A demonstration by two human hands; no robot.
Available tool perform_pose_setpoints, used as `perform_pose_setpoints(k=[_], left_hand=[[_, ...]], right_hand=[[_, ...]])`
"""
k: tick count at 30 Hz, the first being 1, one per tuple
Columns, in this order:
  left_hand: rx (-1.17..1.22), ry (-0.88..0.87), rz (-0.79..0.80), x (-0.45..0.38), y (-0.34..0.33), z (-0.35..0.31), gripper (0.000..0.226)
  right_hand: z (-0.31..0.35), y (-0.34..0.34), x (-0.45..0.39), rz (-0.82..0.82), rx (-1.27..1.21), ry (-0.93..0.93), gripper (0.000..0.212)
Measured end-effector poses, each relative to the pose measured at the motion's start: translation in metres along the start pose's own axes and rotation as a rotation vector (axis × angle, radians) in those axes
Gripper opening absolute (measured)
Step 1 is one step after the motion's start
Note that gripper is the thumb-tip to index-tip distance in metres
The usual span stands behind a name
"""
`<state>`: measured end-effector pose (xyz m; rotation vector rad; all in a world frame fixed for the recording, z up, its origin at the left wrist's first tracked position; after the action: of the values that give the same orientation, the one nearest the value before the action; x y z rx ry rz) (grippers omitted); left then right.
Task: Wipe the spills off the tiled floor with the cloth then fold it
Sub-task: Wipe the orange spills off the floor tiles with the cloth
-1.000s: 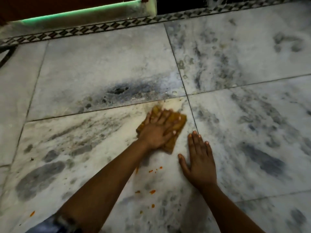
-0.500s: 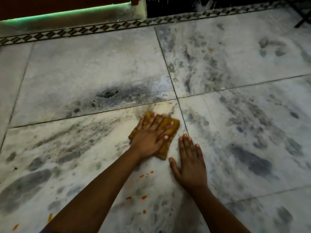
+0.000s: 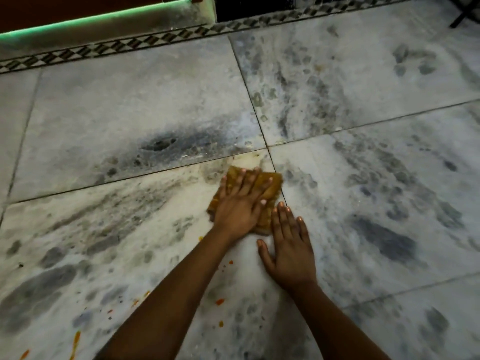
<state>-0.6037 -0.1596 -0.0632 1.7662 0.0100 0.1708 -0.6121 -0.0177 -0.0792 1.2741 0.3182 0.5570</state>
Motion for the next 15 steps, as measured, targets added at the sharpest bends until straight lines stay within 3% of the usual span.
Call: perform_pose_setpoints(k=[3, 8, 11, 15], left_hand=[[-0.004, 0.067, -0.026, 0.016, 0.003, 0.041, 0.060], [0.084, 0.306, -0.026, -0.044, 0.023, 0.069, 0.051], [0.064, 0.210, 0.016, -0.037, 0.015, 0.037, 0.054], [0.016, 0.081, 0.020, 0.034, -0.005, 0.000, 0.062]], right_hand=[[-0.001, -0.001, -0.001, -0.027, -0.020, 0.008, 0.071], [-0.002, -0.001, 0.000, -0.029, -0.030, 0.006, 0.071], [0.000, -0.001, 0.000, -0.025, -0.024, 0.001, 0.070], [-0.001, 0.000, 0.000, -0.027, -0.003, 0.014, 0.065]])
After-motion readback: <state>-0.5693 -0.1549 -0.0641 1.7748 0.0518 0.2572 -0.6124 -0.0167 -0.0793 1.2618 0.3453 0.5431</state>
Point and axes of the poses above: each hand's wrist, its own x-axis away from the middle knuckle, its own y-axis out of the back of the hand, z = x × y, the point moved 4 cm from there along -x, towards the middle knuckle, and after that the axes turned 13 degrees about -y, right-handed, at the moved point
